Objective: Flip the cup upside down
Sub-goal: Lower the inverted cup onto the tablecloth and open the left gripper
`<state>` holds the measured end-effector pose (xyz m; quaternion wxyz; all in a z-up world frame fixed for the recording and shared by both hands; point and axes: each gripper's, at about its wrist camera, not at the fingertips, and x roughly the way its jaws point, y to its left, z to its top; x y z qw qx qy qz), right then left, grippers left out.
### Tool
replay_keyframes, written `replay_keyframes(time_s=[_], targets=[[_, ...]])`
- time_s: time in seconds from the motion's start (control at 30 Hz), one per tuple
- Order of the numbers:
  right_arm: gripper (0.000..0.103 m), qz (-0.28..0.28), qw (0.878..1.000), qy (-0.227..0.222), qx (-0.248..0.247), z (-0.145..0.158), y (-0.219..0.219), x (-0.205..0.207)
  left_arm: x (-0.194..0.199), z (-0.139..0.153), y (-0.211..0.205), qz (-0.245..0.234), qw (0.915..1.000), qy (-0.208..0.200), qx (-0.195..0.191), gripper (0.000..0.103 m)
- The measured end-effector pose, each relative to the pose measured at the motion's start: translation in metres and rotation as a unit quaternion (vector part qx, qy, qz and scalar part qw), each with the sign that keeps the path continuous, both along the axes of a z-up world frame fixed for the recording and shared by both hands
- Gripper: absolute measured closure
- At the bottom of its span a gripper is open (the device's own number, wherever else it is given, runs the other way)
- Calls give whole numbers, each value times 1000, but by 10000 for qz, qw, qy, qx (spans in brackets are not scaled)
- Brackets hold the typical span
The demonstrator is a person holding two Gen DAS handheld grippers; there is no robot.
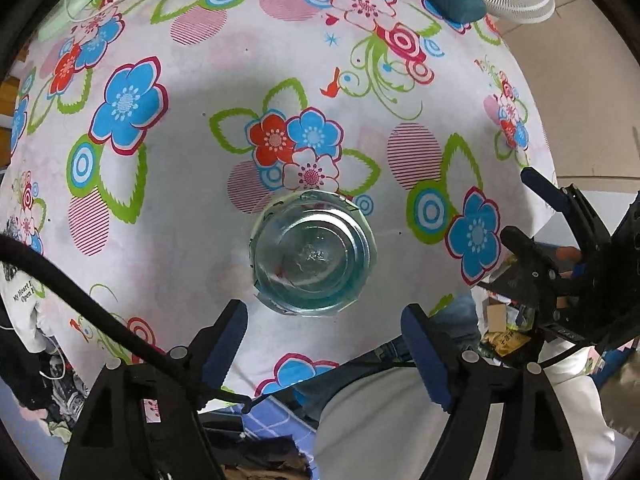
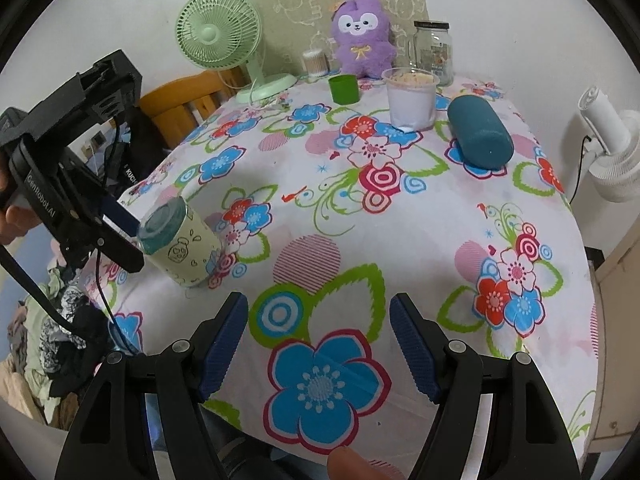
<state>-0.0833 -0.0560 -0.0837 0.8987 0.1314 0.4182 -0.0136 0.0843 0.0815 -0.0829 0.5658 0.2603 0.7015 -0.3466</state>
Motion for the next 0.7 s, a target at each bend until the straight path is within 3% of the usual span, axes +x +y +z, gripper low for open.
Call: replay_keyframes(time_s=[0.17, 0.5, 0.7], targets=[[27, -9, 10000, -24, -42, 6, 7, 3, 0, 8, 6, 103, 9996, -71, -269, 19], [27, 1, 9993, -146, -335, 28, 28, 12, -9, 32, 24, 266, 9938, -727, -794, 11], [27, 44, 9990, -186, -393, 39, 40, 19, -11, 40, 38, 345, 9904, -885, -1004, 11]])
